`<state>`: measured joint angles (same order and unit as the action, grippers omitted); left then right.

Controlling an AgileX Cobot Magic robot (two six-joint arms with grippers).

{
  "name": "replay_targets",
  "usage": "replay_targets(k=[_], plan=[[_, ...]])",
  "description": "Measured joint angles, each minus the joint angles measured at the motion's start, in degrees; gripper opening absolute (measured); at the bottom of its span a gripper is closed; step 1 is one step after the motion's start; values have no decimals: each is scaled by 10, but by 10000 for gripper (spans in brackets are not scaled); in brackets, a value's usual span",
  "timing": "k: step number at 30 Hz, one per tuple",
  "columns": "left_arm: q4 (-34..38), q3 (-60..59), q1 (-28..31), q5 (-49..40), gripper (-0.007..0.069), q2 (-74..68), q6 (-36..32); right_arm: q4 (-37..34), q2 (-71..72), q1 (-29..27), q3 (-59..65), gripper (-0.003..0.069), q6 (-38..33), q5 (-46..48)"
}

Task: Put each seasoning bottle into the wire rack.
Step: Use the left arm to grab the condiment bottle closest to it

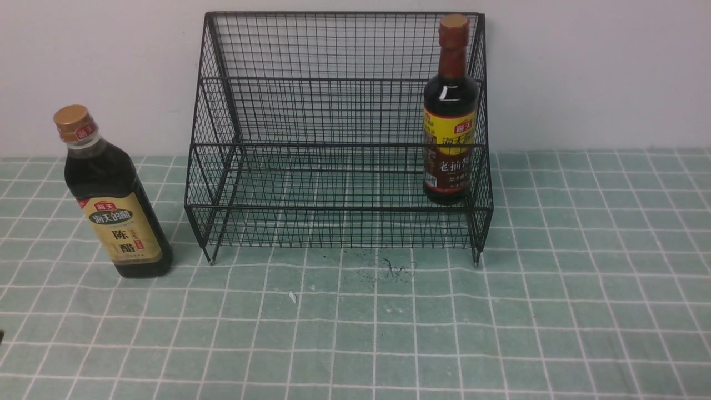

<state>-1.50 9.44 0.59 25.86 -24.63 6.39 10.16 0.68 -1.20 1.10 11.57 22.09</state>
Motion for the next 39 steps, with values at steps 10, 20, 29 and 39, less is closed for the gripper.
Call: replay_targets(k=[10,20,29,39], plan=[[-7,158,0,62,569,-287,5,0,0,0,0,-15,0,0],[48,267,0,84,593,-473,-15,0,0,0,0,-15,0,0],[127,312,0,94,592,-583,-74,0,0,0,0,-15,0,0],[118,316,0,120,494,-647,-64,0,0,0,0,-15,0,0]])
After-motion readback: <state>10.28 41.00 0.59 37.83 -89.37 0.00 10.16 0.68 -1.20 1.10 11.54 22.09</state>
